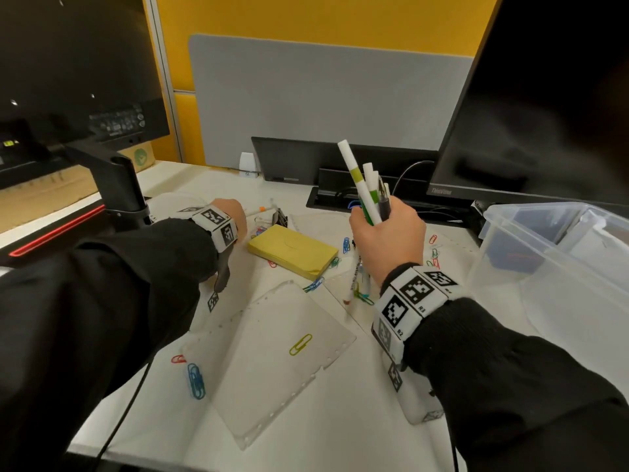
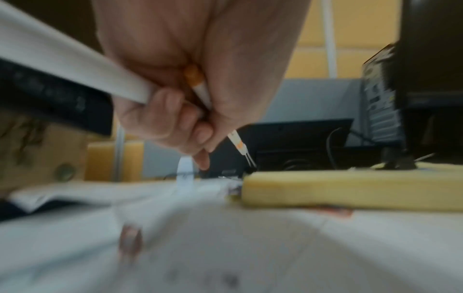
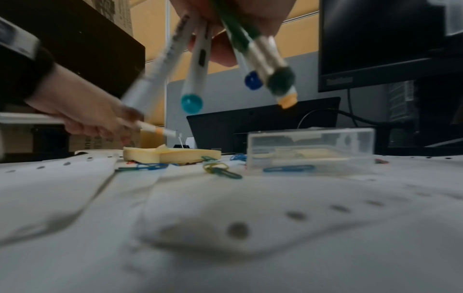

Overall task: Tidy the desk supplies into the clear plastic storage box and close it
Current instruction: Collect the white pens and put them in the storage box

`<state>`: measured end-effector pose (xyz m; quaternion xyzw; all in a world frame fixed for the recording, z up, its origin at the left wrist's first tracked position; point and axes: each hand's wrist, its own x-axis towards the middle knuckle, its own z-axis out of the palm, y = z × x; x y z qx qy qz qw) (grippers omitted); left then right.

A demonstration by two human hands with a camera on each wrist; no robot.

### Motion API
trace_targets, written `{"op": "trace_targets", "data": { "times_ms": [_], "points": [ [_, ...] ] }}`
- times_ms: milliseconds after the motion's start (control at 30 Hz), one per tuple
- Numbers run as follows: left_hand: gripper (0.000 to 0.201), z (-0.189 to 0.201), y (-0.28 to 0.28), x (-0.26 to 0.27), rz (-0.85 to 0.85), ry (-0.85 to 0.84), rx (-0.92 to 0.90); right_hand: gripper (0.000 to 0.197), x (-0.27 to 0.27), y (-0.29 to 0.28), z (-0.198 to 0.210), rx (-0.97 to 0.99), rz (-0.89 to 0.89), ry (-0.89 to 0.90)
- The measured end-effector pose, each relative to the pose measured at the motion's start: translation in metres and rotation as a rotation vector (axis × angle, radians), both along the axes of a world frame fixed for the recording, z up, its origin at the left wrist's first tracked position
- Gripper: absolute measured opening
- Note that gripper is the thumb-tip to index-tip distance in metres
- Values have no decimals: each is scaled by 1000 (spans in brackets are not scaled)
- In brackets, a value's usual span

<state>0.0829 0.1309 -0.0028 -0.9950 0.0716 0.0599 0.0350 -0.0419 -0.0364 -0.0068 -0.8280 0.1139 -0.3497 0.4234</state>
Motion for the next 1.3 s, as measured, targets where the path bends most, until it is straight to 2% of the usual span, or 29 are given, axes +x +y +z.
{"op": "trace_targets", "data": {
  "times_ms": [133,233,267,400,500,600,733,867,1067,1300],
  "points": [
    [34,29,-12,-31,-94,-126,-448,16,-12,-4,6,33,16,19],
    [31,44,-31,-77,-189,112,-880,19,-24,-5,11,181,72,-9],
    [32,46,-38,-93,-229,225,-956,19,-28,-5,13,249,92,-24],
    [30,35,-65,-136,-344,578,-1031,12,-45,-10,18,452,149,-25],
    [25,27,-78,-149,-320,756,-1249,11,-58,-18,22,521,166,-22],
    [23,23,-88,-154,-329,839,-1360,13,-69,-23,25,567,184,-17],
    [28,19,-97,-155,-450,843,-1354,26,-77,-27,26,548,169,-36],
    [30,13,-97,-158,-469,793,-1339,31,-82,-26,21,556,178,-21],
    [29,-3,-95,-152,-474,608,-1156,32,-85,-19,7,583,177,13],
    [38,7,-101,-158,-466,457,-879,39,-78,-13,5,528,161,21]
  ]
}}
